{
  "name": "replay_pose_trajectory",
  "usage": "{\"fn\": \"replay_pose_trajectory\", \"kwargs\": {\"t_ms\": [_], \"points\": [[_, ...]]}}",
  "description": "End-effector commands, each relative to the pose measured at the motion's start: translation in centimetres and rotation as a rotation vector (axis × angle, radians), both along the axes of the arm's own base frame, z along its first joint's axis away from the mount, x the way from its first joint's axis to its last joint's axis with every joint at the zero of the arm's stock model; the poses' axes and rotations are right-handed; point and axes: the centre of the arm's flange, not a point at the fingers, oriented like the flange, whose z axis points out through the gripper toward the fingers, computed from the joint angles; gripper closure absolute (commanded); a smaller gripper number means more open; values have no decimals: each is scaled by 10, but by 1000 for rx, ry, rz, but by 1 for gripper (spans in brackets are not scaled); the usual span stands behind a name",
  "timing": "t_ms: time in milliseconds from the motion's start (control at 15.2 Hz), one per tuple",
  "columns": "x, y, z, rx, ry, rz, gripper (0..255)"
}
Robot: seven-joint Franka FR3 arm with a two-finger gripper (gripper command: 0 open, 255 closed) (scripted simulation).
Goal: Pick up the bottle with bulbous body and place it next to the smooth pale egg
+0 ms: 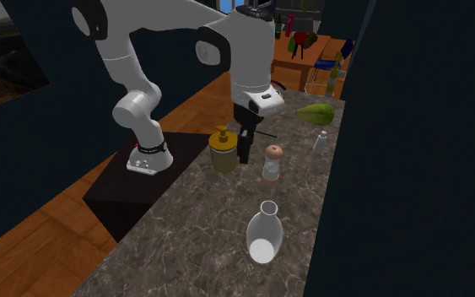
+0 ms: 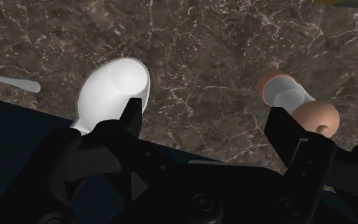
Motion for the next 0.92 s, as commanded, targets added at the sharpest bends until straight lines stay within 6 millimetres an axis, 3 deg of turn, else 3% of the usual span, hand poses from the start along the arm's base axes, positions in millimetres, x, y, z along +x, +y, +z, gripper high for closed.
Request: {"fn": "replay_pose_trajectory", "kwargs": {"t_ms": [0,660,858], "points": [[13,-21,-12,2,4,3,0],[73,-133,-60,17,24,13,0],[75,-138,-73,18,25,14,0]]}}
